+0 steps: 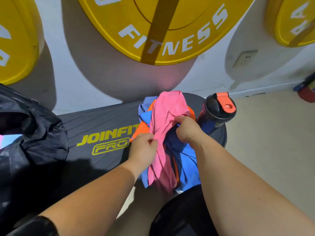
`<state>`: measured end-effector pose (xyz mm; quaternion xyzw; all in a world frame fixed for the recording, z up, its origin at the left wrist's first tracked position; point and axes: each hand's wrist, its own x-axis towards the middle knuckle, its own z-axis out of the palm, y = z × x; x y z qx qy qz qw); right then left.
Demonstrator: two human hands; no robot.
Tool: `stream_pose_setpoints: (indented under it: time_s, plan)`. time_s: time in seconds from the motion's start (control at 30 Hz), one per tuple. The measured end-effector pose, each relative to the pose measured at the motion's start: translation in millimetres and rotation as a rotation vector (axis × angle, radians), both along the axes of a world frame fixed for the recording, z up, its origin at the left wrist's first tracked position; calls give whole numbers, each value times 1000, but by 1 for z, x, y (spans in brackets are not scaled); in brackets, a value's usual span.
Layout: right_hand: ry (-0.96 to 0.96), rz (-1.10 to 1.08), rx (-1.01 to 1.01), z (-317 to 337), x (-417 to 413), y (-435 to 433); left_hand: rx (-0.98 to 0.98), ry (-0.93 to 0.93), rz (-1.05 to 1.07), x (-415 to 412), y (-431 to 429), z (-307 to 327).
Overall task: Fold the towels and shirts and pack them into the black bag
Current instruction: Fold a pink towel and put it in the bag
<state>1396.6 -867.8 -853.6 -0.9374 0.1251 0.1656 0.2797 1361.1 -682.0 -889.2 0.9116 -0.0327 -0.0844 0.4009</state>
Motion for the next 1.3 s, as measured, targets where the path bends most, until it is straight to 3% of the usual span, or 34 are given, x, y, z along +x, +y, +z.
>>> stream_pose_setpoints:
  time_s: [0.13,0.27,0.47,0.53,0.67,0.8,1.03,1.2,1.3]
  plan:
    - [-176,103,30,17,-2,23,-337,18,102,-2,35,50]
    - [-327,277,15,22,-6,63,-473,-30,131,-12,75,107]
    - [-470,439,-206,20,-21,108,-469,-113,195,-20,127,158]
    - [-402,453,-236,28,-23,108,-435,-137,228,-20,142,169]
    - [-241,458,-398,46,-23,82,-108,-166,232,-12,180,169]
    - [-176,412,-511,65,-24,50,-81,-167,239,-11,204,166]
    - [-391,141,-188,106,-24,14,-208,-185,265,-8,222,174]
    - [-487,-141,622,143,-40,15,-229,-171,142,-12,221,186]
    - [-499,-208,872,162,-51,17,-264,-104,76,-14,218,190]
